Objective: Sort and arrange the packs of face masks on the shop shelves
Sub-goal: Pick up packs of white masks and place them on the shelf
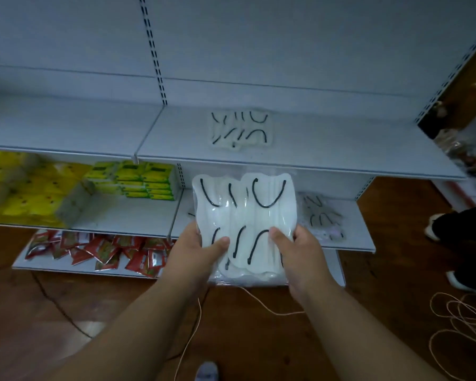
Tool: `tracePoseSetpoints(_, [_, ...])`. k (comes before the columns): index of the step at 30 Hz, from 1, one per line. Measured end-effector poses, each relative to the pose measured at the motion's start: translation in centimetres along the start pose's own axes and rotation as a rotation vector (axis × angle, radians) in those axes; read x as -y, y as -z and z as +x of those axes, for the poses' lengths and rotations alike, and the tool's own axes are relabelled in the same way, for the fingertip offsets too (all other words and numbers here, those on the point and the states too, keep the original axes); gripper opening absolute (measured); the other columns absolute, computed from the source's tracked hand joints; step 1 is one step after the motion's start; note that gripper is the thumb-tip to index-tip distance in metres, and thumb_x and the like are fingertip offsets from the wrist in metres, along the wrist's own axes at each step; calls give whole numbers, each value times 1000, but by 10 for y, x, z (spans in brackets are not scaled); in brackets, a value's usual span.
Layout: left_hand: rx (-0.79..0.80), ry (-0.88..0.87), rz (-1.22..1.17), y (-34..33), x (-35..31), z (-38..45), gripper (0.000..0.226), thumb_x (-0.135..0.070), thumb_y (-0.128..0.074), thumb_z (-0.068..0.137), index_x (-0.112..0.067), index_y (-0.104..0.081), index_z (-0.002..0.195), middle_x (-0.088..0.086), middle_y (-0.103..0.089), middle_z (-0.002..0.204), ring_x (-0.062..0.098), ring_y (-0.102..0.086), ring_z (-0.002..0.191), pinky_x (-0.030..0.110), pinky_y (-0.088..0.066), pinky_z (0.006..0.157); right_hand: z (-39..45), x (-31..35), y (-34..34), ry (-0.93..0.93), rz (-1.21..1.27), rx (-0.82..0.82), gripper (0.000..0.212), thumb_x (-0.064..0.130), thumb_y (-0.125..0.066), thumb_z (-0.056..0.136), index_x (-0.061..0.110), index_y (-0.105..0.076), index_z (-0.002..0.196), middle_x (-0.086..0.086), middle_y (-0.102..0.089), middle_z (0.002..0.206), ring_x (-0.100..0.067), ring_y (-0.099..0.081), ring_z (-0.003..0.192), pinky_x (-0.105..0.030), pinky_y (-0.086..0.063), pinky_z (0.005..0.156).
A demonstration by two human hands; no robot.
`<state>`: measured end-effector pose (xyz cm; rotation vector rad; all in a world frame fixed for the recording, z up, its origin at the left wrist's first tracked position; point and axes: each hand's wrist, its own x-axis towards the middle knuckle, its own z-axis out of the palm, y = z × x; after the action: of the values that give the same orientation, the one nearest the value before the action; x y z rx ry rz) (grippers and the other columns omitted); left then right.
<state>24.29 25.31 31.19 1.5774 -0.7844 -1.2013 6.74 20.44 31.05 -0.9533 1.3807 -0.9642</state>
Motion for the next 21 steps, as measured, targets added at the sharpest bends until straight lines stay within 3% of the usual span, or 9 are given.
tracePoseSetpoints(3, [-37, -65, 95, 16, -21, 21, 26, -14, -72, 90, -26, -67, 112, -9, -77, 99, 15, -74, 95, 46, -59, 86, 12, 14, -22, -31, 4, 23, 15, 9, -59, 93, 20, -68, 100, -2, -76, 89, -22, -74, 83, -46, -62, 72])
tracePoseSetpoints(6, [-60, -88, 184, 21, -38, 42, 19, -23, -72, 91, -33, -65, 106, -12, -74, 99, 11, -71, 94, 38, -58, 84, 28, 29, -31, -23, -28, 9, 16, 6, -59, 93, 18, -68, 99, -1, -76, 85, -19, -74, 77, -34, -60, 61])
tracePoseSetpoints(9, [-73, -122, 232, 16, -58, 68, 15, -26, -70, 91, -33, -62, 102, -9, -71, 99, 14, -69, 93, 32, -56, 73, 52, 47, -34, 4, -24, -11, 15, 10, -61, 95, 22, -69, 99, 1, -76, 87, -14, -73, 75, -29, -59, 62])
tracePoseSetpoints(12, [-93, -153, 265, 6, -75, 110, 18, -26, -70, 90, -29, -62, 106, -8, -72, 99, 17, -70, 94, 40, -58, 83, 94, 66, -37, 60, -89, -50, 10, 14, -60, 96, 18, -65, 88, 3, -66, 72, -7, -60, 57, -17, -46, 51])
tracePoseSetpoints(15, [-125, -186, 312, -6, -91, 157, 18, -27, -70, 89, -26, -63, 106, -6, -72, 98, 17, -69, 92, 45, -58, 88, 145, 82, -46, 100, -133, -79, 23, 23, -64, 89, 1, -62, 95, -6, -59, 75, -18, -52, 64, -28, -43, 62])
tracePoseSetpoints(19, [-170, -228, 432, -19, -119, 224, 16, -28, -67, 92, -19, -58, 99, -3, -64, 91, 14, -63, 83, 26, -50, 65, 217, 106, -58, 171, -199, -44, 18, 20, -64, 90, 2, -64, 88, -7, -61, 73, -19, -56, 63, -29, -44, 61])
tracePoseSetpoints(21, [-169, -218, 495, -27, -132, 255, 20, -29, -66, 92, -14, -57, 101, 0, -63, 90, 17, -62, 82, 24, -48, 64, 253, 117, -64, 176, -267, -31, 19, 20, -62, 92, 4, -60, 81, -6, -58, 71, -18, -53, 61, -26, -40, 56])
